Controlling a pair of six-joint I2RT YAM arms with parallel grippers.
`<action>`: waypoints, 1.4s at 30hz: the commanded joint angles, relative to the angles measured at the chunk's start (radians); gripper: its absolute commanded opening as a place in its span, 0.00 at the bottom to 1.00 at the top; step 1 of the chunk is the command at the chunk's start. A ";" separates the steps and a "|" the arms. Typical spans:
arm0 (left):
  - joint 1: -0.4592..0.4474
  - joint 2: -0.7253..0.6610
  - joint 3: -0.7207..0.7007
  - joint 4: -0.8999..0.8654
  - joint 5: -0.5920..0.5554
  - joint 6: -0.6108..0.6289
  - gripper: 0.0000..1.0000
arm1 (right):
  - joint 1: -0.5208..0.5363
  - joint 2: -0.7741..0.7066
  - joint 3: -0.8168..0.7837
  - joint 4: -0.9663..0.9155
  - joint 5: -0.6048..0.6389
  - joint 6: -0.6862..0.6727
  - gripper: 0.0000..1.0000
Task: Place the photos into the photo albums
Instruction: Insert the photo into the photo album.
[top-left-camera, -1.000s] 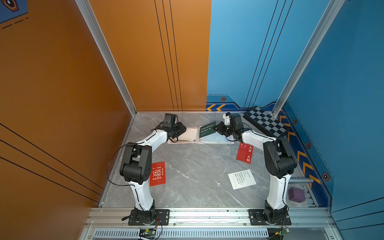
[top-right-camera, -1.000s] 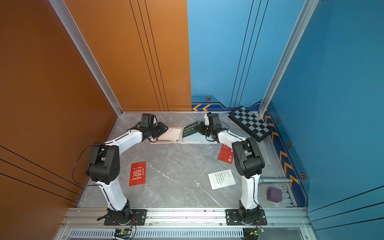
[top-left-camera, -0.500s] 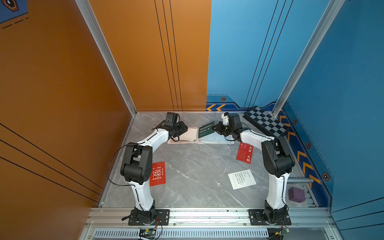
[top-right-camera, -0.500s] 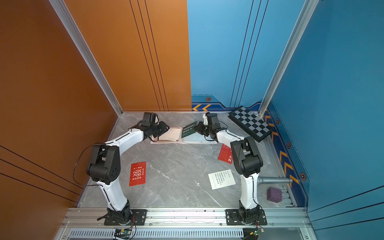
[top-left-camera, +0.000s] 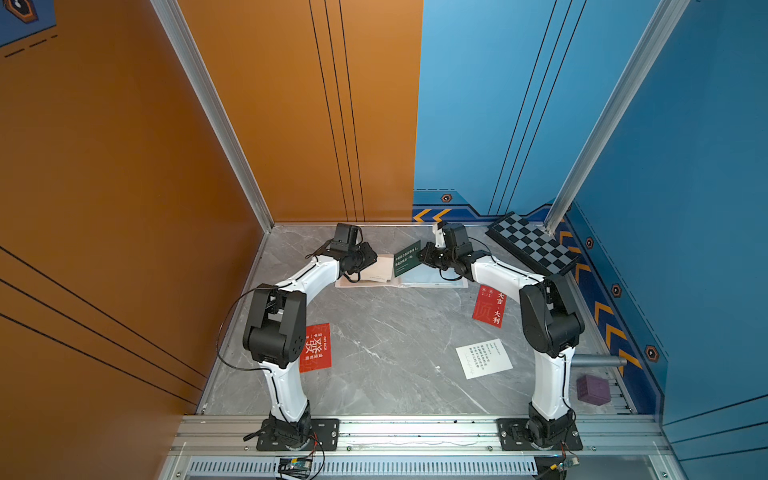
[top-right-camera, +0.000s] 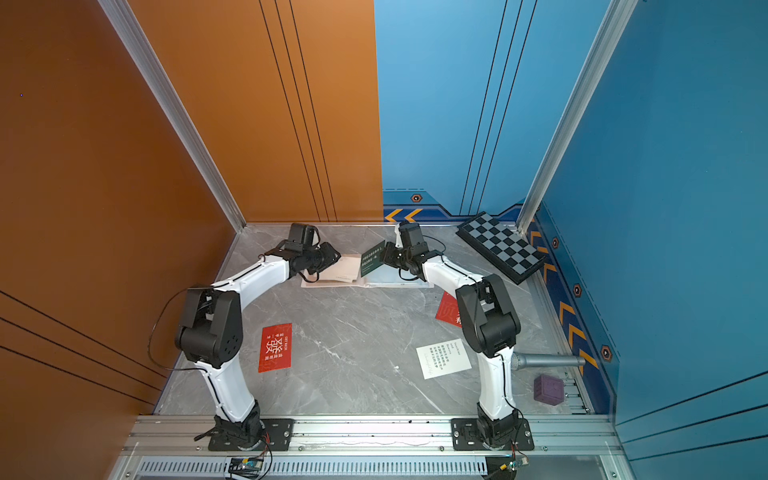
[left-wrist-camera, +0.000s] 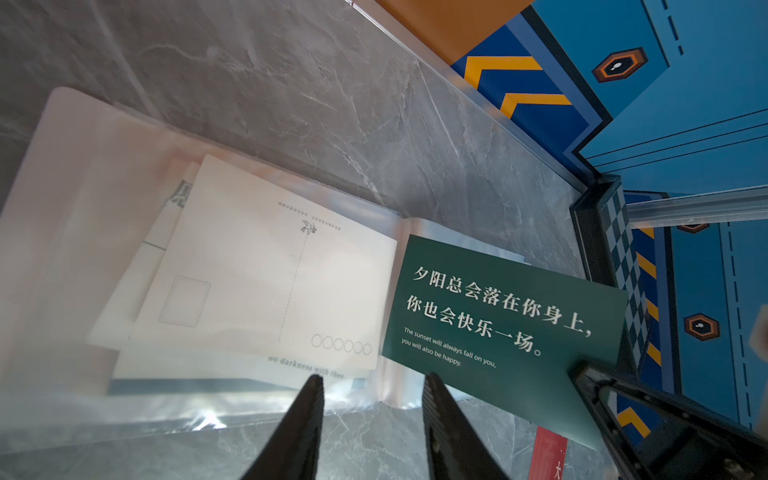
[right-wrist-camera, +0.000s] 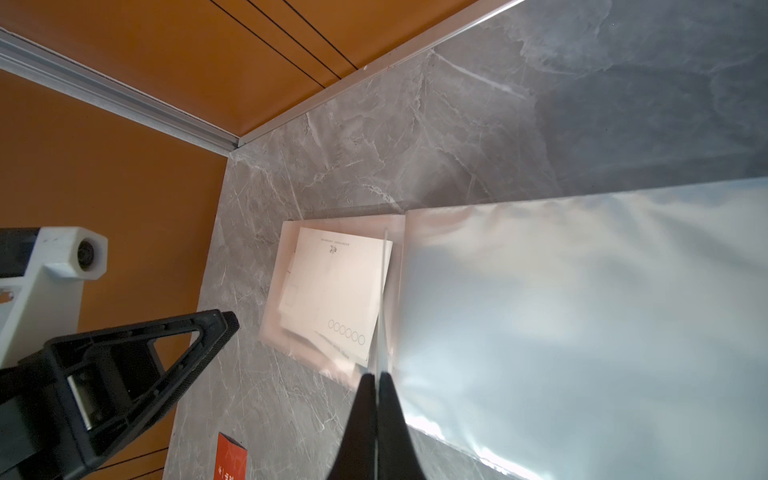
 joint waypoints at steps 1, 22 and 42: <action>-0.004 0.009 0.026 -0.031 -0.020 0.023 0.42 | -0.004 0.014 0.020 -0.061 0.050 -0.029 0.01; -0.010 -0.001 0.029 -0.031 -0.021 0.025 0.42 | 0.035 0.018 0.052 -0.123 0.167 -0.018 0.01; -0.014 -0.003 0.028 -0.031 -0.020 0.026 0.42 | 0.035 0.084 0.072 -0.078 0.084 0.033 0.01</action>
